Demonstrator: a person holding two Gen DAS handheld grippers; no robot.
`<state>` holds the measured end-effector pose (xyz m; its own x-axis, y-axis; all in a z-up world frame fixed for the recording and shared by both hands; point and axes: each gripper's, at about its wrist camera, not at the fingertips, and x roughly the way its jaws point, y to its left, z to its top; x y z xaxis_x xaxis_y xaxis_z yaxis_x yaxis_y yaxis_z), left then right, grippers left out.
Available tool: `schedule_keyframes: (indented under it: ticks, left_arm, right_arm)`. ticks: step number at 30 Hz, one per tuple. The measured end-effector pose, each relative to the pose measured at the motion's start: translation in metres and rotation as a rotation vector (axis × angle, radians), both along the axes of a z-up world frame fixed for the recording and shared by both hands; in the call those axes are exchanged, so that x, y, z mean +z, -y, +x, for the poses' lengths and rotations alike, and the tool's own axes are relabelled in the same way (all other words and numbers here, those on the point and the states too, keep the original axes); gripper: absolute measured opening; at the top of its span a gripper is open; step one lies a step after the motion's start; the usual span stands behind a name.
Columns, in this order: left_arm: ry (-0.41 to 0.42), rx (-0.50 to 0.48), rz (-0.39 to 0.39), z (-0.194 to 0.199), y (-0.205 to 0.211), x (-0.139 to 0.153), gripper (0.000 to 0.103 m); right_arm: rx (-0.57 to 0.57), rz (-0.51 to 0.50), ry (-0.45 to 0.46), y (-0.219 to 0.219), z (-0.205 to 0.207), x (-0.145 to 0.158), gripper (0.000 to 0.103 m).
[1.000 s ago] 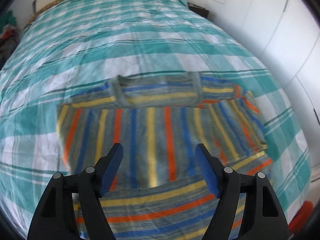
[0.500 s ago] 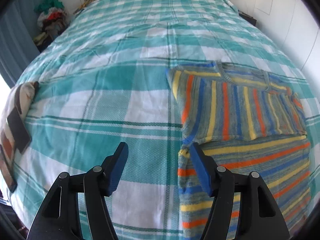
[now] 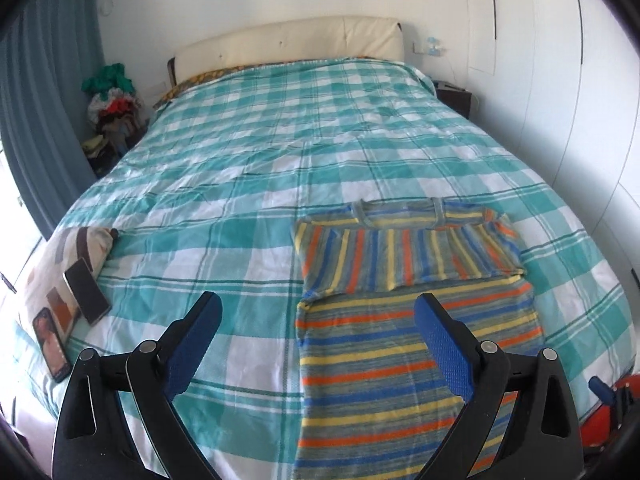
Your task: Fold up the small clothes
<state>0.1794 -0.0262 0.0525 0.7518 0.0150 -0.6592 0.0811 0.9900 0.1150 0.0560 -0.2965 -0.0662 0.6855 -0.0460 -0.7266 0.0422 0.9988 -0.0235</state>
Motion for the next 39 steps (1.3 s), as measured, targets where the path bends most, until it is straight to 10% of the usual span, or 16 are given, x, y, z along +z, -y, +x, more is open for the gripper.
schedule_keyframes:
  ticks: [30, 39]
  left_arm:
    - [0.07, -0.026, 0.045, -0.035, 0.031, 0.019, 0.099]
    - [-0.224, -0.05, -0.014, -0.049, 0.004, -0.108, 0.099]
  right_arm:
    - [-0.021, -0.013, 0.029, 0.006, -0.013, 0.01, 0.083]
    - [-0.049, -0.088, -0.034, 0.006, -0.008, -0.004, 0.083]
